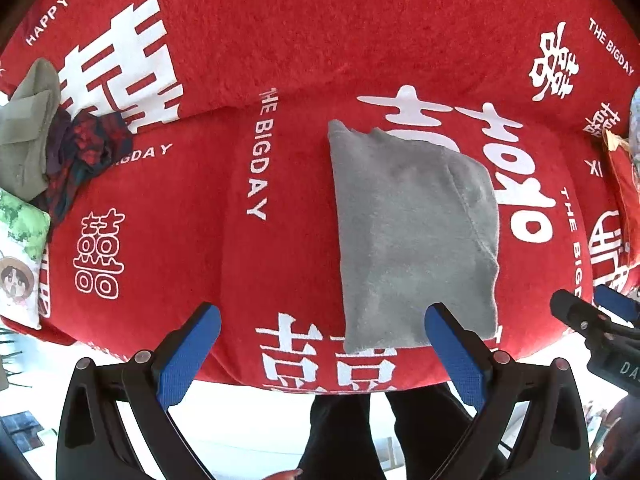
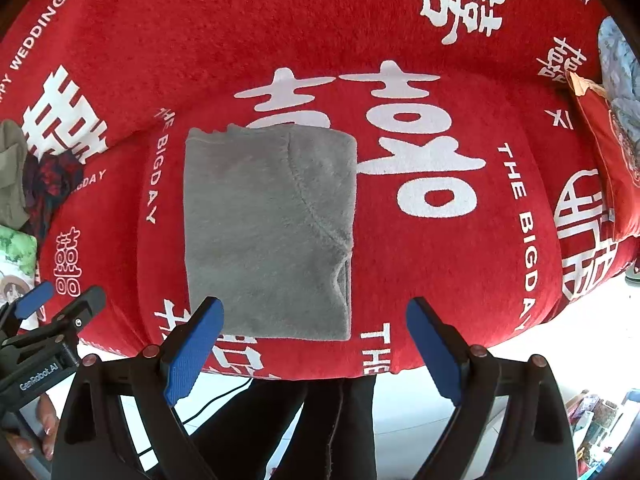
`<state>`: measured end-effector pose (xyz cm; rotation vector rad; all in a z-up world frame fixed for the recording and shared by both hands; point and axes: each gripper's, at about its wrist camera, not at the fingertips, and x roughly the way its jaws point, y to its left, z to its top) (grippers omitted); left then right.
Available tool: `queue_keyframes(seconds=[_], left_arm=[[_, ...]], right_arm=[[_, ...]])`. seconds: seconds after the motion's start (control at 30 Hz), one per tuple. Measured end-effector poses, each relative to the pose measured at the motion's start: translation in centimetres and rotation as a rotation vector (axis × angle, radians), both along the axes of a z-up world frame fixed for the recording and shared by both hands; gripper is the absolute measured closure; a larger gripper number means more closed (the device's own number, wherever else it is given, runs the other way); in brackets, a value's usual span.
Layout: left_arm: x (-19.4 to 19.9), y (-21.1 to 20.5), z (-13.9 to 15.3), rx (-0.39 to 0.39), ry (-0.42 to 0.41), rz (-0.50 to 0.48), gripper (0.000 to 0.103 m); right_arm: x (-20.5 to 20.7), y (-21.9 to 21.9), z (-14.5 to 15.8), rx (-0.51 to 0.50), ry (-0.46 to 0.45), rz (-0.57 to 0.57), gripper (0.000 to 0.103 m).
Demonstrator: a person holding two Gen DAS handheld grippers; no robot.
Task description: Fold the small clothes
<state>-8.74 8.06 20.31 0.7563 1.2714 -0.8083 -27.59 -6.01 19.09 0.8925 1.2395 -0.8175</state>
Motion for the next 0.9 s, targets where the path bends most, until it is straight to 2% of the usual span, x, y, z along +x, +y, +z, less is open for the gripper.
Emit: queue_keyframes(seconds=[0.23, 0.4, 0.63, 0.9], left_arm=[[-0.25, 0.08, -0.04, 0.021, 0.011, 0.002, 0.001], [-0.41, -0.07, 0.16, 0.035, -0.017, -0.017, 0.001], [0.03, -0.39, 0.33, 0.039, 0.008, -0.011, 0.001], [0.15, -0.53, 0.73, 0.036, -0.002, -0.015, 0.001]], right_arm=[[0.24, 0.51, 0.08, -0.007, 0.015, -0.001, 0.009], [0.34, 0.66, 0.23, -0.022, 0.019, 0.0, 0.009], [0.56, 0.44, 0.37, -0.03, 0.021, -0.006, 0.009], [0.87, 0.13, 0.99, -0.042, 0.031, 0.001, 0.009]])
